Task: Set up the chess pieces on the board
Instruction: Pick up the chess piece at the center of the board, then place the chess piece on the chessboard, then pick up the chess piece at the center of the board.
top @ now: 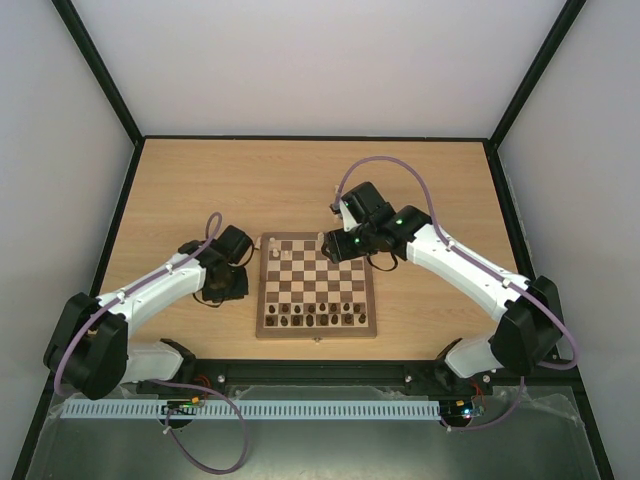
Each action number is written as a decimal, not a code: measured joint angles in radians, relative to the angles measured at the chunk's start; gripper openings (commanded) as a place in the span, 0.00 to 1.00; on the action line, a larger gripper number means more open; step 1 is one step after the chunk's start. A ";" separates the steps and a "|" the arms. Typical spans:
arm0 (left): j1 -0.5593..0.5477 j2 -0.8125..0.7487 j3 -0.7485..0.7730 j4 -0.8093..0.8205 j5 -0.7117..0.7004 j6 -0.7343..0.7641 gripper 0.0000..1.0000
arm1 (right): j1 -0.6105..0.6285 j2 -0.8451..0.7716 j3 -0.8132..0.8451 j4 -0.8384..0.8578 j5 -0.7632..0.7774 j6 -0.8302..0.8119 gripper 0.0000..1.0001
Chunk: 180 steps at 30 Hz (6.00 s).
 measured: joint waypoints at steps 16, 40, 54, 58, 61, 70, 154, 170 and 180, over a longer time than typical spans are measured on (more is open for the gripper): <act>0.000 -0.001 0.007 -0.011 -0.011 0.001 0.12 | 0.000 -0.006 0.000 0.000 0.000 0.000 0.57; -0.154 0.425 0.687 -0.064 0.074 0.107 0.16 | -0.040 -0.057 0.000 -0.008 0.096 0.000 0.58; -0.187 0.611 0.806 -0.002 0.080 0.124 0.18 | -0.061 -0.074 -0.017 -0.008 0.103 0.000 0.58; -0.187 0.648 0.822 0.005 0.076 0.126 0.18 | -0.063 -0.074 -0.020 -0.008 0.103 0.000 0.58; -0.187 0.663 0.827 0.006 0.071 0.129 0.19 | -0.063 -0.074 -0.023 -0.008 0.103 0.000 0.58; -0.187 0.692 0.838 0.008 0.065 0.132 0.20 | -0.064 -0.074 -0.026 -0.008 0.102 0.000 0.58; 0.012 -0.114 0.113 0.166 -0.005 0.006 0.96 | -0.285 0.083 -0.028 0.082 0.021 0.047 0.67; -0.031 -0.057 -0.003 0.151 -0.031 -0.074 0.55 | -0.243 0.022 -0.067 0.124 -0.041 0.046 0.67; -0.020 0.015 -0.028 0.208 -0.042 -0.074 0.46 | -0.239 0.022 -0.068 0.127 -0.052 0.045 0.67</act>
